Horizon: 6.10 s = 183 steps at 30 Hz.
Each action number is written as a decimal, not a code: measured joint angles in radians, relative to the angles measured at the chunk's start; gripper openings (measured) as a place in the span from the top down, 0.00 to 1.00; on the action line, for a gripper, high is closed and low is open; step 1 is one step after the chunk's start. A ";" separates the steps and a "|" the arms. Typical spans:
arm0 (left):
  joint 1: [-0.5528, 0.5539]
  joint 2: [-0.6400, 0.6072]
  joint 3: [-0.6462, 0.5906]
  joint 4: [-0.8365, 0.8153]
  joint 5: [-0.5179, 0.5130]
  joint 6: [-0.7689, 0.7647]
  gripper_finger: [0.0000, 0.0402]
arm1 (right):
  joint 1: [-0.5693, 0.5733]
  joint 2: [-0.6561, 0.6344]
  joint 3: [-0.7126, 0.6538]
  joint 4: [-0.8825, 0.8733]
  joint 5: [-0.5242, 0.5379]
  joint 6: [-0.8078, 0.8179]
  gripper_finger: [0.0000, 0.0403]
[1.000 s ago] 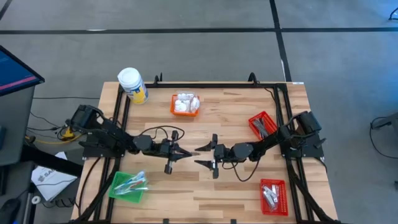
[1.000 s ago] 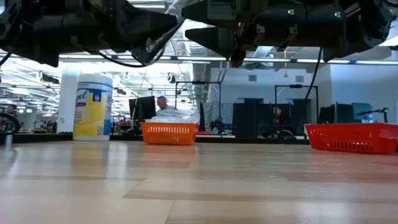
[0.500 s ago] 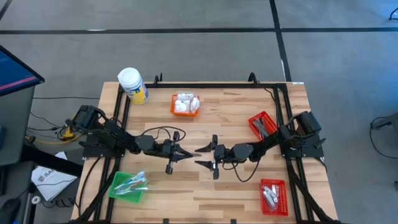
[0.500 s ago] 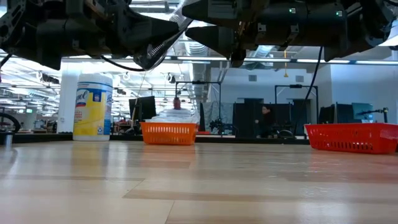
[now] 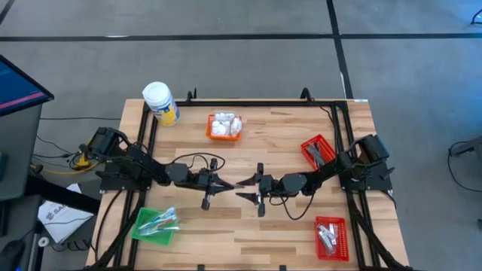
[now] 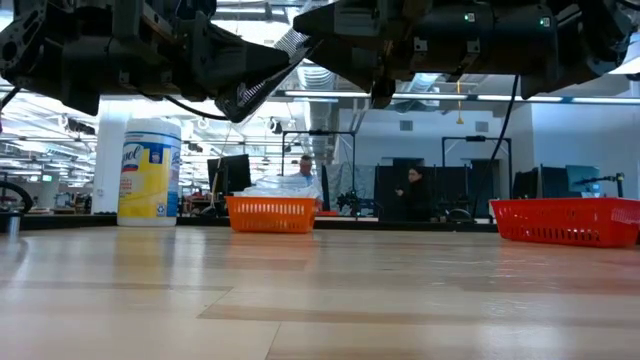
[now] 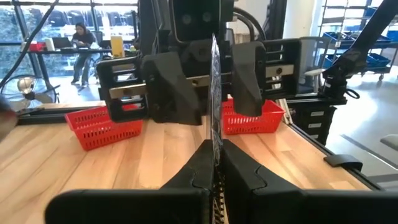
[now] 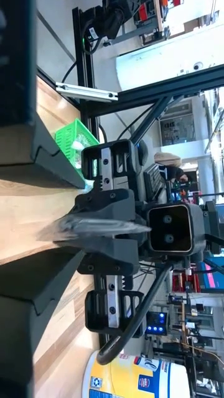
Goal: Pick & Place Travel size toiletries
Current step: Put the black comb into the top red basket
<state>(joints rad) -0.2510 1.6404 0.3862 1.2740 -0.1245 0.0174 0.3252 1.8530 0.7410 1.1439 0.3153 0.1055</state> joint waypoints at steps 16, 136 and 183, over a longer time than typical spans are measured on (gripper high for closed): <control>0.001 -0.001 0.000 -0.016 0.000 0.002 0.98 | 0.000 0.000 0.000 -0.003 0.000 0.000 0.80; 0.006 -0.002 -0.001 -0.070 -0.224 0.000 0.11 | 0.293 -0.820 -0.156 -1.471 0.375 0.710 0.99; 0.006 -0.002 -0.001 -0.070 -0.224 0.000 0.11 | -0.448 -0.809 0.073 -2.432 0.008 0.598 0.99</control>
<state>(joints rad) -0.2451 1.6382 0.3855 1.2041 -0.3485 0.0170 -0.1229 1.0445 0.8143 -1.2879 0.3237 0.7033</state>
